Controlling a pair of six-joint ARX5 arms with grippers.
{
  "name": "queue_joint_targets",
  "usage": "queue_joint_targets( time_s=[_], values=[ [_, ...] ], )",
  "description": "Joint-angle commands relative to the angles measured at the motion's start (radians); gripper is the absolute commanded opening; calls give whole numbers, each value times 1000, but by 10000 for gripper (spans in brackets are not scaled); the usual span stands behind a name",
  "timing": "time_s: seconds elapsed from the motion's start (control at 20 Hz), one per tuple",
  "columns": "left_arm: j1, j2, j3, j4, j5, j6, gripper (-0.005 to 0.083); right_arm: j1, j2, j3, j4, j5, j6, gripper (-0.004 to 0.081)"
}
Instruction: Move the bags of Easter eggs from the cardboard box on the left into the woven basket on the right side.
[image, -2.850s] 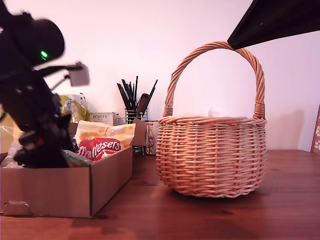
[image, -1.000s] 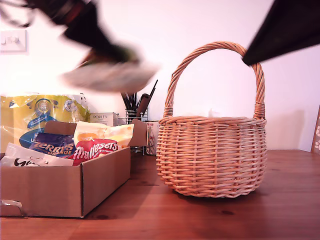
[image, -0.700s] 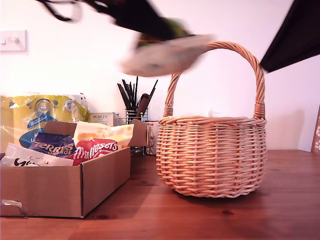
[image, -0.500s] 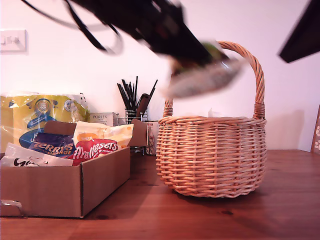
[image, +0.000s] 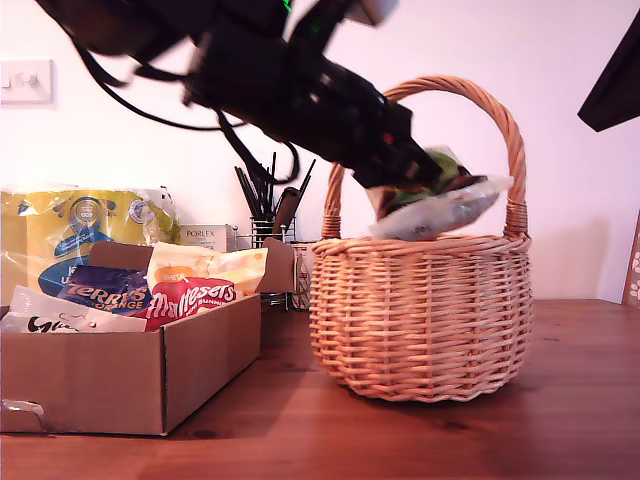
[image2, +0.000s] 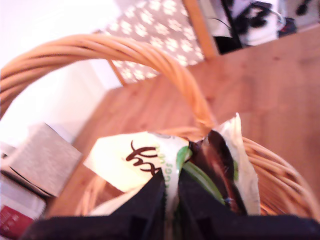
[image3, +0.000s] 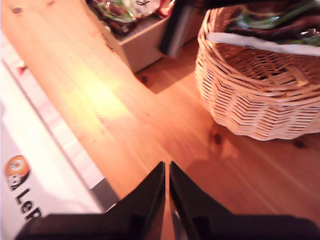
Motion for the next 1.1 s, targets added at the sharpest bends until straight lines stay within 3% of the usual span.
queue_joint_targets(
  time_s=[0.0,0.45,0.6,0.85,1.05],
  values=[
    [-1,37,4,2,-6,-7,-24,-3,-5,-18,2,1,-2,-13],
    [-64,44,13,-125,-41,-26,-24,-3,-5,-18,-14,1,-2,-13],
    [-66,44,19,-128,-92,-25,-23,-3,-5,-18,-26,1,-2,-13],
    [-52,44,28,-102,-164,-25,216,-3,-5,-18,-27,0,-2,-13],
    [-53,43,45,-109,-163,-26,219,-3,-5,-18,-25,0,-2,-13]
  ],
)
